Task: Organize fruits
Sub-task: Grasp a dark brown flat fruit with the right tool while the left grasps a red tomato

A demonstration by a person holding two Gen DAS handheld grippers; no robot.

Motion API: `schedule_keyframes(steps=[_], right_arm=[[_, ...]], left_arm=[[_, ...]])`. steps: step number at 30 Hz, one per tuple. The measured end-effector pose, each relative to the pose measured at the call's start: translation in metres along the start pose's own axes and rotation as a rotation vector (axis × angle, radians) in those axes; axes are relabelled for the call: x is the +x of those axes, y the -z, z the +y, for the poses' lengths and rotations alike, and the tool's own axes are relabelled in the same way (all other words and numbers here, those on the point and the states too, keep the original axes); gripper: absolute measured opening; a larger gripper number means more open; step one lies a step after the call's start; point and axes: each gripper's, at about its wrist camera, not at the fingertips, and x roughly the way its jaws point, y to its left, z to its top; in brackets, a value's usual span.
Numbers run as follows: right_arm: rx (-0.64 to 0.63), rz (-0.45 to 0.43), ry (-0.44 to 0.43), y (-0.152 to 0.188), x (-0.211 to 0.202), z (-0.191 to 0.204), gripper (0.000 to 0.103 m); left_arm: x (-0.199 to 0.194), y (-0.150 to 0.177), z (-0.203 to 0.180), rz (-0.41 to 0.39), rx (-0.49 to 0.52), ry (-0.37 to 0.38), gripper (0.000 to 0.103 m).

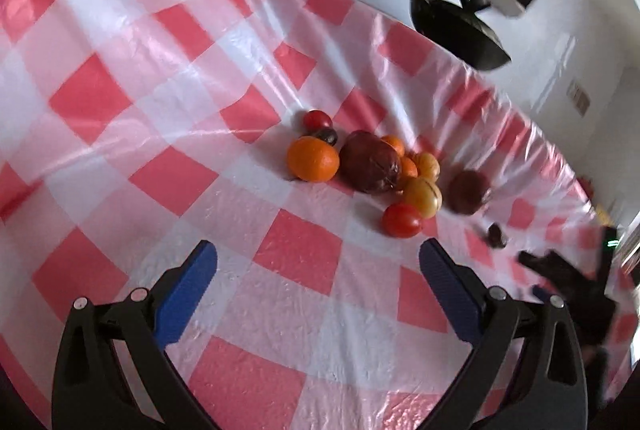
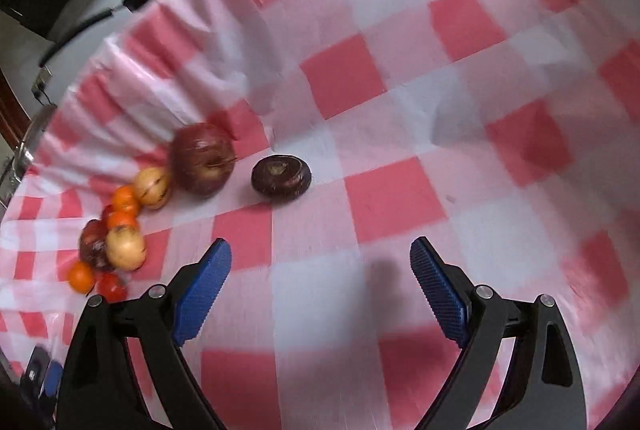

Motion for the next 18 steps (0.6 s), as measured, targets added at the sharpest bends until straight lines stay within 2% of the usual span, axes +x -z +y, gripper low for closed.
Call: schedule_keyframes(steps=[4, 7, 10, 11, 12, 14, 18], right_arm=[[-0.131, 0.012, 0.086, -0.02, 0.024, 0.021, 0.088], [-0.217, 0.033, 0.117, -0.027, 0.042, 0.035, 0.084], [-0.234, 0.064, 0.135, -0.031, 0.056, 0.038, 0.069], [-0.243, 0.06, 0.151, -0.031, 0.057, 0.039, 0.06], [-0.256, 0.055, 0.154, -0.03, 0.056, 0.041, 0.044], [-0.261, 0.05, 0.148, -0.026, 0.053, 0.042, 0.042], [-0.157, 0.022, 0.046, -0.015, 0.037, 0.031, 0.042]], left_arm=[[0.002, -0.001, 0.008, 0.008, -0.041, 0.026, 0.101], [0.002, -0.001, 0.006, 0.008, -0.031, 0.027, 0.101], [0.002, -0.001, 0.003, 0.007, -0.015, 0.023, 0.101], [0.002, -0.001, 0.002, 0.008, -0.01, 0.021, 0.101], [0.002, -0.001, 0.002, 0.009, -0.007, 0.02, 0.101], [0.002, 0.0, 0.001, 0.008, -0.001, 0.017, 0.101], [0.003, 0.0, -0.003, 0.019, 0.026, 0.012, 0.101]])
